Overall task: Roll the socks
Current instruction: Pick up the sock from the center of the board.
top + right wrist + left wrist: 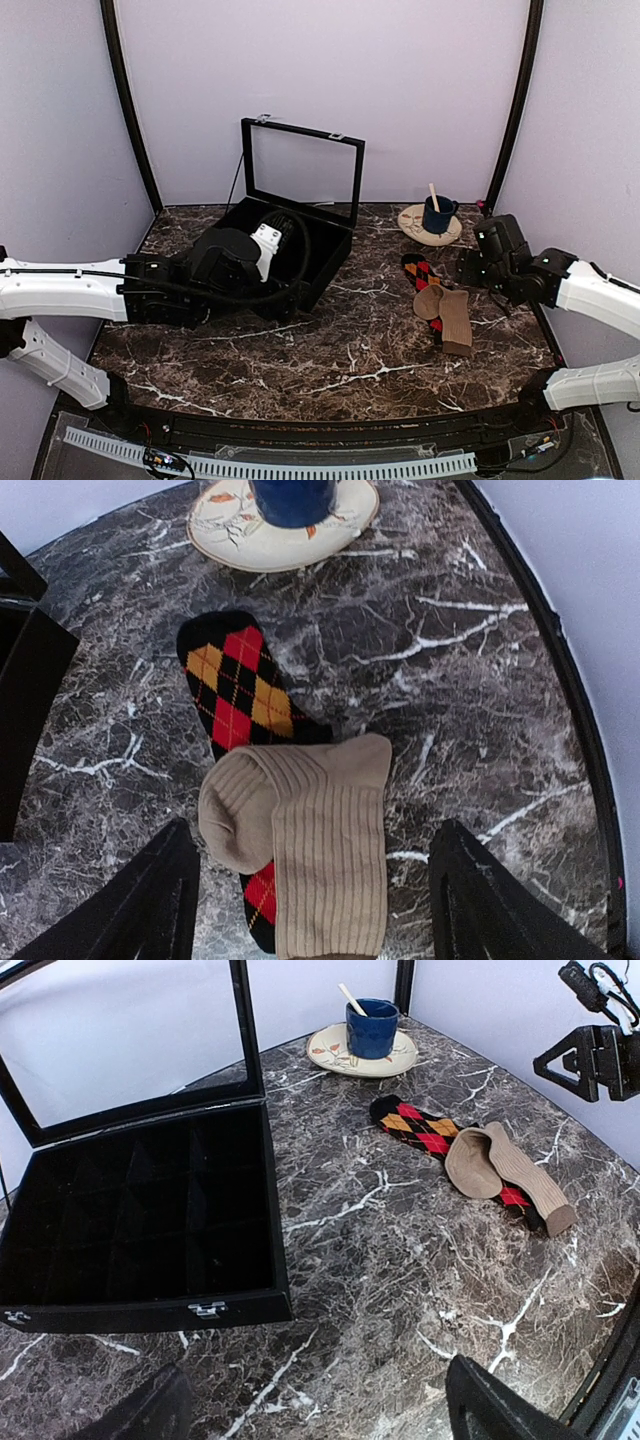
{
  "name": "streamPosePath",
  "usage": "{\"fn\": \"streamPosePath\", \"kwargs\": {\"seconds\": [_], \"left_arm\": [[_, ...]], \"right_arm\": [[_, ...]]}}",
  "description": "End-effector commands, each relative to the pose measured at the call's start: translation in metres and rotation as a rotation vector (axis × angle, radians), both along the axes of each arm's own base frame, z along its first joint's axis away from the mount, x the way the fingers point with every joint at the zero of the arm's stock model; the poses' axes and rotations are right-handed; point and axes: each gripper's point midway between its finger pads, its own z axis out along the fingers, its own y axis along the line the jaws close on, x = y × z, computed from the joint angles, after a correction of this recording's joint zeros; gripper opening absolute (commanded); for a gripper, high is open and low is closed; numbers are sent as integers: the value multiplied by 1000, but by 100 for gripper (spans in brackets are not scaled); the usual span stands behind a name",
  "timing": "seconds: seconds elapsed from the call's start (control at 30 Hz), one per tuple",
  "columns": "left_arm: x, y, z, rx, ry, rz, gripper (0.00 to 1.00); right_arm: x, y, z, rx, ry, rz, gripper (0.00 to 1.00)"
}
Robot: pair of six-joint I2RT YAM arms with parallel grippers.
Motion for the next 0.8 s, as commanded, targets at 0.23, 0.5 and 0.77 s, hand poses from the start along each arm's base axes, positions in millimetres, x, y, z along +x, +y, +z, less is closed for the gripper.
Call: {"fn": "streamPosePath", "kwargs": {"seconds": [0.23, 0.5, 0.77], "left_arm": [[-21, -25, -15, -20, 97, -79, 90], [-25, -31, -25, -23, 131, -95, 88], [-29, -31, -31, -36, 158, -98, 86]], "right_arm": [[-56, -1, -71, 113, 258, -46, 64], [-62, 17, -98, 108, 347, -4, 61], [-61, 18, -118, 59, 400, -24, 61]]}}
